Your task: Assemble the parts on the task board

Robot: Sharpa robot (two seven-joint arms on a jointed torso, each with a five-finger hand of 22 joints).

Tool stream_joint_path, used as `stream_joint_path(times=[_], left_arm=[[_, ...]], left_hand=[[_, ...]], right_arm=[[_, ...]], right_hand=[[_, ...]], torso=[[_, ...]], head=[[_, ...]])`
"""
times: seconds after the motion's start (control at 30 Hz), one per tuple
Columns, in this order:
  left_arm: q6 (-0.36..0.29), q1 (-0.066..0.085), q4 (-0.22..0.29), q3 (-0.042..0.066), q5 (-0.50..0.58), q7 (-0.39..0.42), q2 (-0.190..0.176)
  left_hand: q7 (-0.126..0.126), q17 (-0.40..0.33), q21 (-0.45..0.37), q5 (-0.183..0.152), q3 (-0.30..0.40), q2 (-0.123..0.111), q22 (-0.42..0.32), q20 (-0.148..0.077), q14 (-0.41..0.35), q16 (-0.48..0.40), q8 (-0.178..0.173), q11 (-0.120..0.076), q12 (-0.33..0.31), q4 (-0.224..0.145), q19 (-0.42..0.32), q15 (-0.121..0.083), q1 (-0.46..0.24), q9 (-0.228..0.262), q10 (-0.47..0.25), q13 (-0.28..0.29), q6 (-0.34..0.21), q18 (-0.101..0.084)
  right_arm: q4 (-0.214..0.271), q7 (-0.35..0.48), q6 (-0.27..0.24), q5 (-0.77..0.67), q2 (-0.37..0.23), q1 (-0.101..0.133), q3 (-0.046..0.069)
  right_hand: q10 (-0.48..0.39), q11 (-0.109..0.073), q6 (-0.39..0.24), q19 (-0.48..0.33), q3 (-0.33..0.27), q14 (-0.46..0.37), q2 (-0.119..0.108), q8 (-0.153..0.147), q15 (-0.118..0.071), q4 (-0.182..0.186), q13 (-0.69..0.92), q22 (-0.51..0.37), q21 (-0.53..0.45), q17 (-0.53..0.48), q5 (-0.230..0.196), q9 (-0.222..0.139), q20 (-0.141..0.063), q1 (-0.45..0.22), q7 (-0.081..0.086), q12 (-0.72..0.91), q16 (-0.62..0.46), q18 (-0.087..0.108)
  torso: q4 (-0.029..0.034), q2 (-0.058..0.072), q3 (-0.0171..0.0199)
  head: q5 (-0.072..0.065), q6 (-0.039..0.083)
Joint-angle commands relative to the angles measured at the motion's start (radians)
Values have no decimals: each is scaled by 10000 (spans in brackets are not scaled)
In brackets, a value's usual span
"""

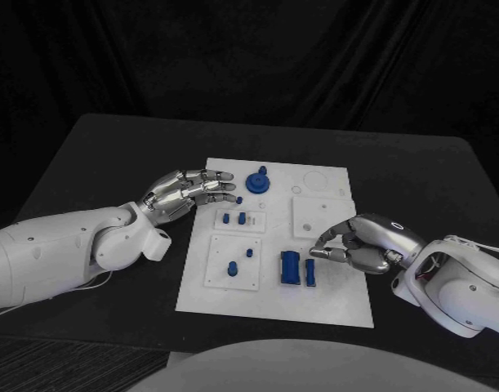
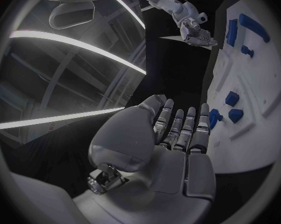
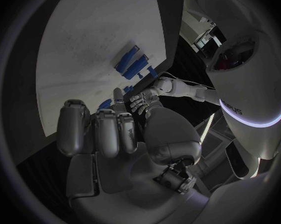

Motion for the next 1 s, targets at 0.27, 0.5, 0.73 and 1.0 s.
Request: stream_joint_path(times=[0.27, 0.5, 0.73, 1.0], left_arm=[[-1223, -13, 170, 9, -643, 2247, -168], [-1058, -14, 55, 9, -705, 2069, -145], [-897, -15, 1, 9, -717, 1906, -136], [-797, -17, -42, 9, -719, 1793, -126]], left_hand=[[-61, -236, -308, 68, -19, -239, -228, -268, -456, -561, -100, -165, -151, 441, -550, -344, 180, -47, 268, -26, 258, 264], [-29, -188, -278, 96, 123, -226, -260, -130, -296, -412, -174, -120, -256, 401, -507, -217, 357, -76, 223, -29, 216, 256], [-10, -147, -201, 115, 210, -235, -250, -23, -141, -278, -200, -97, -312, 382, -359, -152, 417, -85, 220, -25, 216, 293], [-4, -131, -156, 129, 254, -240, -239, 7, -71, -226, -214, -85, -340, 366, -276, -126, 442, -91, 220, -24, 208, 304]], right_arm=[[-131, 600, -14, -971, 65, -319, -1], [-190, 487, 135, -1039, 155, -374, -1], [-272, 117, 478, -1162, 244, -431, -1], [-304, -186, 766, -1250, 310, -478, -1]], right_hand=[[1056, -289, -282, 263, -437, 653, -225, -576, -219, -1, 2630, 1992, 115, 284, 108, -553, -148, 663, -222, 52, 48, -123], [1056, -370, -375, 259, -570, 650, -251, -756, -283, -6, 2630, 1990, 115, 267, 144, -735, -205, 867, -322, 52, 41, -122], [1056, -391, -417, 234, -641, 636, -252, -891, -313, -37, 2630, 1972, 61, 192, 273, -900, -244, 1181, -328, 52, 13, -111], [1056, -386, -274, 231, -681, 635, -245, -862, -312, -27, 2630, 1970, 56, 186, 321, -938, -249, 1293, -320, 52, 8, -111]], torso=[[-24, 15, -1], [-22, 5, 11], [-22, -2, 4], [-13, -7, 0]], head=[[38, -1], [17, -1], [27, -1], [31, -1]])
